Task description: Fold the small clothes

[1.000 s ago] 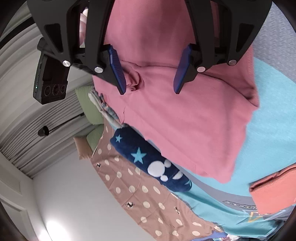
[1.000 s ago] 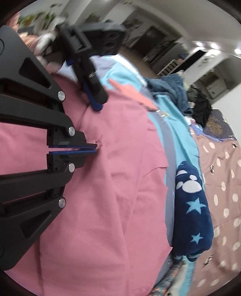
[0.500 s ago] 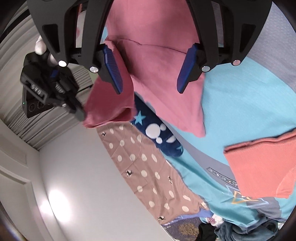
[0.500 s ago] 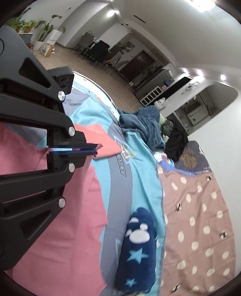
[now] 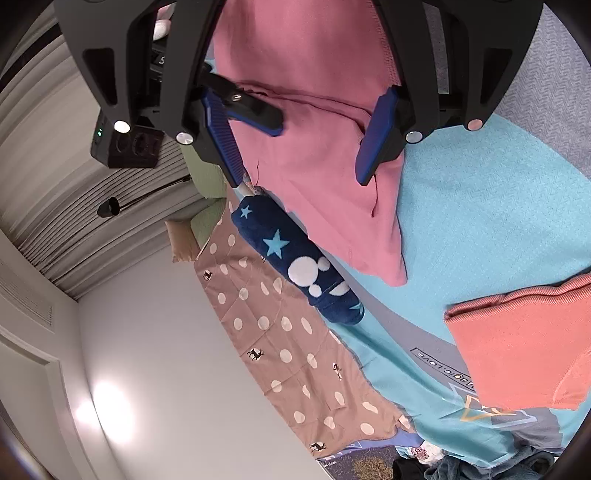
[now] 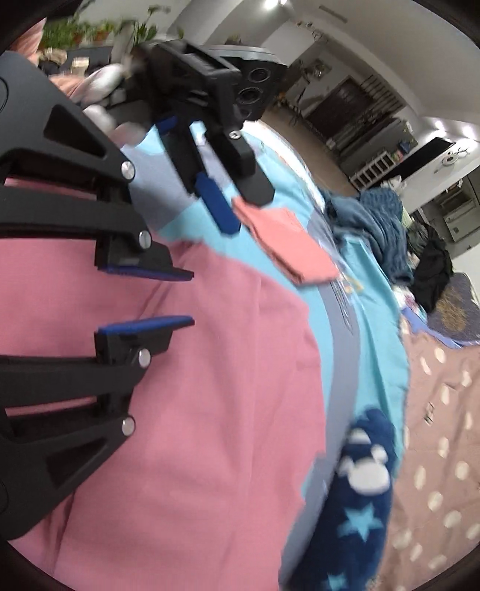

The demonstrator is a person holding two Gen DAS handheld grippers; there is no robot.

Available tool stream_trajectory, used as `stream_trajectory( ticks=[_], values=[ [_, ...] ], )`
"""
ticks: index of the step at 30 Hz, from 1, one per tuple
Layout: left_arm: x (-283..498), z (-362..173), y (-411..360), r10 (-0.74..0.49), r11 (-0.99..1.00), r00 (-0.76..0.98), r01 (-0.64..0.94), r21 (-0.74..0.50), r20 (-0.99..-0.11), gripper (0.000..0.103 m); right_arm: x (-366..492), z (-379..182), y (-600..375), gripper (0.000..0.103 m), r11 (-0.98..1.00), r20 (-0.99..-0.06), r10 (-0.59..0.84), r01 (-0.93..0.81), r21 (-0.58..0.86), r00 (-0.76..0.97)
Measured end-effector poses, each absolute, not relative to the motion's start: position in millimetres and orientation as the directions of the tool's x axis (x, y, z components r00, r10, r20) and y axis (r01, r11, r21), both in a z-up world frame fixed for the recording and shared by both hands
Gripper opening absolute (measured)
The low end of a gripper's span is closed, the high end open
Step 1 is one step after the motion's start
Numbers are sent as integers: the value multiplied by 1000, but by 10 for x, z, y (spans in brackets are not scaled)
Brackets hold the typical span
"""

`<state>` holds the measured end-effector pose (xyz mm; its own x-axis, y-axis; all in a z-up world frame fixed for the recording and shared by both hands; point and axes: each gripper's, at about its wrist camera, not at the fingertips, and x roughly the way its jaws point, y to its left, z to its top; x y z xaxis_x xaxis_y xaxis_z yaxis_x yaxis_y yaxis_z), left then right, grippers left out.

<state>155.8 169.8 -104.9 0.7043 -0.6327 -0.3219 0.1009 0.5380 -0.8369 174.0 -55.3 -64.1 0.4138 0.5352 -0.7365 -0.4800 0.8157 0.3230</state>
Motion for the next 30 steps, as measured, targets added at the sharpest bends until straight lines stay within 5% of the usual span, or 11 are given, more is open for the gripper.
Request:
stream_trajectory(
  ticks=[5,9,12,14,15,25,30],
  values=[
    [1541,-1032,1618,-619,582,700,102,-807,-358,62,1796,-550,-706,26,848,-747,476,-465,252,464],
    [1552,-1008,1410,-538,739,678,93,-667,-501,50,2139,-378,-557,32,846,-758,451,-496,195,471],
    [1600,-1080,1210,-403,871,661,66,-486,-633,30,2476,-340,-400,33,846,-786,433,-500,185,441],
    [1620,-1127,1191,-398,880,644,67,-470,-653,6,2614,-348,-241,33,835,-808,422,-523,170,410],
    [1615,-1122,1211,-414,873,641,78,-482,-646,1,2677,-369,-99,33,826,-824,407,-543,148,395],
    [1538,-1074,1264,-517,818,606,144,-556,-604,1,2529,-711,892,41,706,-937,253,-709,8,241],
    [1574,-1135,1225,-514,823,586,130,-553,-626,1,2337,-848,1062,40,623,-950,84,-760,-185,300]
  ],
)
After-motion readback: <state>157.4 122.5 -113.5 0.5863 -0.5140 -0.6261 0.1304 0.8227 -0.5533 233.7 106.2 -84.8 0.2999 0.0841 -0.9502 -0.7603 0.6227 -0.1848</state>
